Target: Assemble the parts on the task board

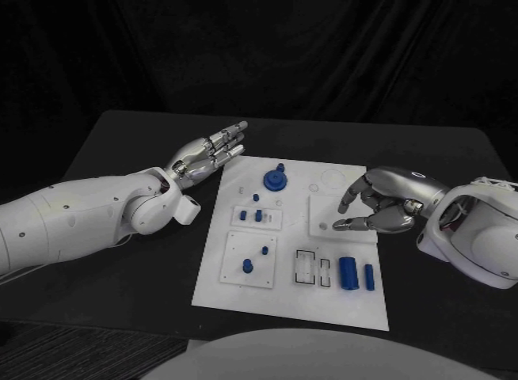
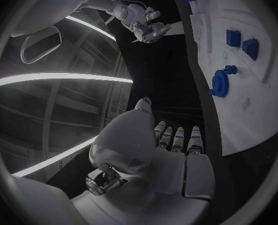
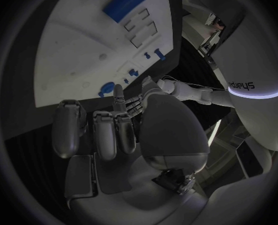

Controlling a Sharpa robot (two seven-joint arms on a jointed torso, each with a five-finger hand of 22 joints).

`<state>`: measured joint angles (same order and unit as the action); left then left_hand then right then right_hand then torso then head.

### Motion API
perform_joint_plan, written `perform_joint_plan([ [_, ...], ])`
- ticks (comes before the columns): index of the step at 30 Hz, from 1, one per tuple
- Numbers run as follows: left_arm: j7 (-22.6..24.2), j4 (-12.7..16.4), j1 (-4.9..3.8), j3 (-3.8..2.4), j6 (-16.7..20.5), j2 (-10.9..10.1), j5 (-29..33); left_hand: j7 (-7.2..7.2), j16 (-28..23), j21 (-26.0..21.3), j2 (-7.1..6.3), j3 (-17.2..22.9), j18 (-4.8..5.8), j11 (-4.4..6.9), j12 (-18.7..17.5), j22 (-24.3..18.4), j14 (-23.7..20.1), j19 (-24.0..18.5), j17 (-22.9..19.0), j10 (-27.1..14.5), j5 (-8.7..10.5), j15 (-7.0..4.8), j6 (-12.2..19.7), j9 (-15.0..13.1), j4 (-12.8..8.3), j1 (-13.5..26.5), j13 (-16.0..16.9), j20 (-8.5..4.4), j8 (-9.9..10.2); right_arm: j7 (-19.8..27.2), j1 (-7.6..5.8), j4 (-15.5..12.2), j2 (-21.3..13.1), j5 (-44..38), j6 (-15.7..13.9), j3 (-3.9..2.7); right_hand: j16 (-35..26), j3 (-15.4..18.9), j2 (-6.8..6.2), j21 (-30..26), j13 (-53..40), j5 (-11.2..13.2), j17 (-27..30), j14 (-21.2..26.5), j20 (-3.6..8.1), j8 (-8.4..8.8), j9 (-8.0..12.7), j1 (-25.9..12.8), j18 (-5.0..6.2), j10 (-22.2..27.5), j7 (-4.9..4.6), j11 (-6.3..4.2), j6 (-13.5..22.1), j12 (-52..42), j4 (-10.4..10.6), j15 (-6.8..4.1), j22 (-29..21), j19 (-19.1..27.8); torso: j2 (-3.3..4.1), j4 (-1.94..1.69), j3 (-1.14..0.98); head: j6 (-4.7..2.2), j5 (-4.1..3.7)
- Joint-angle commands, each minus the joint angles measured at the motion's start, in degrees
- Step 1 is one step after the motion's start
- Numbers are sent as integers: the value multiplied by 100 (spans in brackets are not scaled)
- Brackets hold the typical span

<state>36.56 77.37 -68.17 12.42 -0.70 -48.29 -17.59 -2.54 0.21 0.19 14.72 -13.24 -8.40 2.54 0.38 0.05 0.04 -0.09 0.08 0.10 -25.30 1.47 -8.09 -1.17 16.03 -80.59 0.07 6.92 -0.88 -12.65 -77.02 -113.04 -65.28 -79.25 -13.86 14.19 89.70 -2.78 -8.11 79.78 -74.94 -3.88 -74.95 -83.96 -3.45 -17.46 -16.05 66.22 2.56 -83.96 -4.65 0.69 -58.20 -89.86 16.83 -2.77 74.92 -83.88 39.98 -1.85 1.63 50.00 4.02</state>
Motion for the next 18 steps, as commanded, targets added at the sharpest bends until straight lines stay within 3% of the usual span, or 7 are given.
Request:
perform_joint_plan([
  [1,49,17,9,-5,-14,-3,4,36,-21,-19,41,42,-103,43,-38,-5,-4,9,-8,-10,-47,53,-7,-9,1,-33,-7,59,-37,-790,76,47,-85,367,871,0,30,99,198,649,-1506,-57,-1505,-604,99,-288,-301,-748,-167,-604,106,-77,-138,-14,-2,-138,1395,-465,6,10,-6,0,-38],
  [3,47,19,12,-5,-20,-3,4,35,-21,-19,45,48,-106,43,-38,-5,-4,9,-8,-10,-61,62,-6,-9,-5,-42,-7,72,-37,-938,122,53,-125,374,974,1,30,113,238,778,-1506,28,-1505,-604,169,-375,-487,-1090,-197,-604,222,-163,-266,-14,3,-201,1431,-513,3,-4,-3,0,-70],
  [5,45,19,15,-5,-28,-4,4,35,-21,-19,49,53,-107,43,-38,-5,-4,9,-8,-10,-68,69,-8,-9,-9,-48,-7,80,-37,-1057,168,52,-149,379,1061,1,30,156,504,791,-1506,-18,-1505,-604,205,-335,-674,-1668,-198,-604,226,-172,-287,-14,0,-204,1432,-511,4,-7,-3,0,-94],
  [6,45,19,18,-5,-32,-6,4,35,-21,-19,50,54,-107,43,-38,-5,-4,9,-8,-10,-69,70,-8,-9,-10,-49,-7,82,-37,-1122,196,49,-157,381,1101,1,30,179,559,799,-1506,-15,-1505,-604,199,-308,-725,-1788,-200,-604,226,-177,-291,-14,0,-208,1434,-512,3,-8,-2,0,-105],
  [10,42,19,27,-5,-43,-13,4,35,-21,-19,50,54,-107,43,-38,-5,-4,9,-8,-10,-69,70,-8,-9,-10,-49,-7,82,-37,-1305,282,42,-166,384,1223,1,-70,162,607,846,-1506,-193,-1285,-554,192,-176,-836,-1695,-211,-604,228,-178,-288,-14,-19,-200,1447,-530,3,7,2,0,-115],
  [14,38,21,36,-5,-61,-18,4,41,-21,-19,61,67,-111,44,-38,-5,-4,9,-8,-10,-83,92,-17,-11,-20,-65,-7,105,-39,-1449,376,-2,-182,386,1264,1,-353,165,477,736,-1506,-508,-722,-448,181,100,-996,-1264,-180,-604,184,-158,-219,-14,-61,-194,1406,-477,-3,-2,6,0,-138],
  [18,35,20,45,-5,-77,-32,4,71,-21,-19,67,76,-116,42,-38,-5,-4,9,-8,-10,-87,109,-44,-15,-27,-77,-7,131,-45,-1497,453,-56,-185,379,1208,1,-331,144,360,836,-1506,-646,-767,-475,181,226,-1158,-883,-206,-604,160,-139,-116,-14,-97,-201,1441,-525,2,7,3,0,-130],
])
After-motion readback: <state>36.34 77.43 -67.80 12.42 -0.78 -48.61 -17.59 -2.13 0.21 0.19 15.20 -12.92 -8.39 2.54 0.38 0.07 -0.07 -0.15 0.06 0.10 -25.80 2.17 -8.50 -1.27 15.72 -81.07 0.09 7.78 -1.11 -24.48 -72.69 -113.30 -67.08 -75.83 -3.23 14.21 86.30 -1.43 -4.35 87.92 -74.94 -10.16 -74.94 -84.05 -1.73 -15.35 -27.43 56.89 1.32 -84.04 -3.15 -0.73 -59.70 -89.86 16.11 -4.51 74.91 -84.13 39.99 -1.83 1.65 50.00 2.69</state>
